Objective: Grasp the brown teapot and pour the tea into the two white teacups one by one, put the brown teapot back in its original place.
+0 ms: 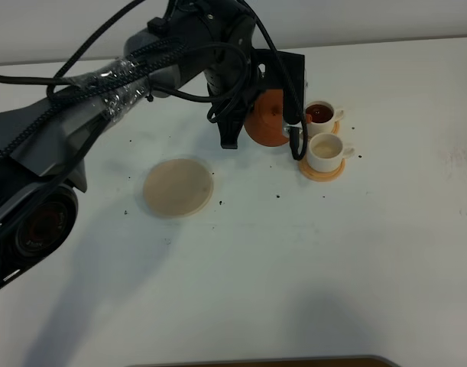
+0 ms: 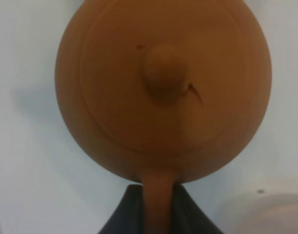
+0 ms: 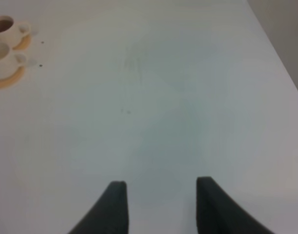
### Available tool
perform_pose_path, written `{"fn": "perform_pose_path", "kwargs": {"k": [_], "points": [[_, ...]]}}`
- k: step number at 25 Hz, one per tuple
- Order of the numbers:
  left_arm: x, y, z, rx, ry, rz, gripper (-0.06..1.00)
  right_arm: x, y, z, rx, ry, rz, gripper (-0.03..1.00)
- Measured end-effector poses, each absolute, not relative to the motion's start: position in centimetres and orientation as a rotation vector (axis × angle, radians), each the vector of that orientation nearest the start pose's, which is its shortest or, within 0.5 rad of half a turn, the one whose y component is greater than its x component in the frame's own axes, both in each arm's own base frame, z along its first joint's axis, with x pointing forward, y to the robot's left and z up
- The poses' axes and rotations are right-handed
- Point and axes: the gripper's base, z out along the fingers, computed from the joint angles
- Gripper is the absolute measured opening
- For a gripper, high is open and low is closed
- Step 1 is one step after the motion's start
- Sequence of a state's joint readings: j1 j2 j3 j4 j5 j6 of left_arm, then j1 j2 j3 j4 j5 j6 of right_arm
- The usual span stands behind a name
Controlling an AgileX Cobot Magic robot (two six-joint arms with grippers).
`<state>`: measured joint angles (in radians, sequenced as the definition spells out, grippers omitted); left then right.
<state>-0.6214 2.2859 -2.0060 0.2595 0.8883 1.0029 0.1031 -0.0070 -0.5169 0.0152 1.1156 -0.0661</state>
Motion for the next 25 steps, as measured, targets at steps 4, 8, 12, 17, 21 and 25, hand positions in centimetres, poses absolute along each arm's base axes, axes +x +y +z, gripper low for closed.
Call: {"fn": "perform_pose_path", "kwargs": {"k": [4,8,12,17,21,25], "points": [[42.4,-28.9,20.0,-2.810,-2.097,-0.707,0.14,-1.0,0.0,27.7,-0.178,2.068,0.040,0.36],[42.4,-29.5,19.4,-2.879,-1.953,-0.762,0.14,-1.0,0.0,27.7,-0.178,2.068,0.040,0.36],[42.3,-30.0,19.6,-2.956,-1.851,-0.828,0.14,-1.0,0.0,27.7,-0.178,2.068,0.041,0.36],[42.1,-30.6,19.3,-2.980,-1.735,-0.915,0.14,-1.0,0.0,27.7,-0.178,2.068,0.041,0.36],[41.8,-31.2,19.3,-2.993,-1.648,-0.982,0.14,-1.0,0.0,27.7,-0.178,2.068,0.041,0.36],[41.6,-31.7,19.5,-3.017,-1.593,-1.023,0.14,-1.0,0.0,27.7,-0.178,2.068,0.041,0.36]]}}
